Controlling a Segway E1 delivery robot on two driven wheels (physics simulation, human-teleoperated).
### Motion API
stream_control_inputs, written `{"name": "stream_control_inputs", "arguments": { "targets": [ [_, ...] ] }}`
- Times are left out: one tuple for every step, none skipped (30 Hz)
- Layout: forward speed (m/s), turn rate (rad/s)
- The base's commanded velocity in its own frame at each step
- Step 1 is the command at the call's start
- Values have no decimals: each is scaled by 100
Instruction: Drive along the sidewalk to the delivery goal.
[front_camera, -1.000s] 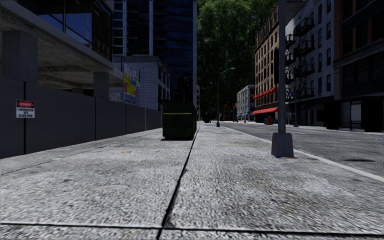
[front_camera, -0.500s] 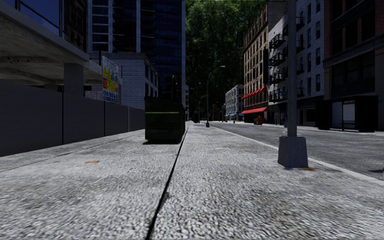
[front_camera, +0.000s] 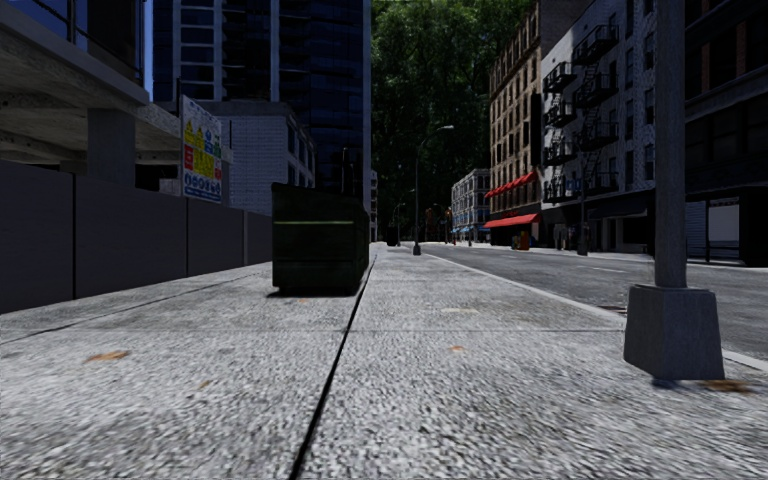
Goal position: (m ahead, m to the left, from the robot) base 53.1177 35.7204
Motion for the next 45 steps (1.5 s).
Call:
{"name": "stream_control_inputs", "arguments": {
  "targets": [
    [200,-21],
    [200,-27],
    [200,-27],
    [200,-30],
    [200,-31],
    [200,-31],
    [200,-26],
    [200,-26],
    [200,0],
    [200,0],
    [200,0],
    [200,0],
    [200,0],
    [200,0],
    [200,0],
    [200,0],
    [200,0],
    [200,0],
    [200,0],
    [200,0],
    [200,0],
    [200,0],
    [200,0],
    [200,0],
    [200,0],
    [200,0],
    [200,0],
    [200,0],
    [200,0],
    [200,0],
    [200,0],
    [200,0],
    [200,0],
    [200,0],
    [200,0],
    [200,0],
    [200,0],
    [200,0],
    [200,0],
    [200,0],
    [200,0],
    [200,0],
    [200,0],
    [200,0],
    [200,0]
  ]
}}
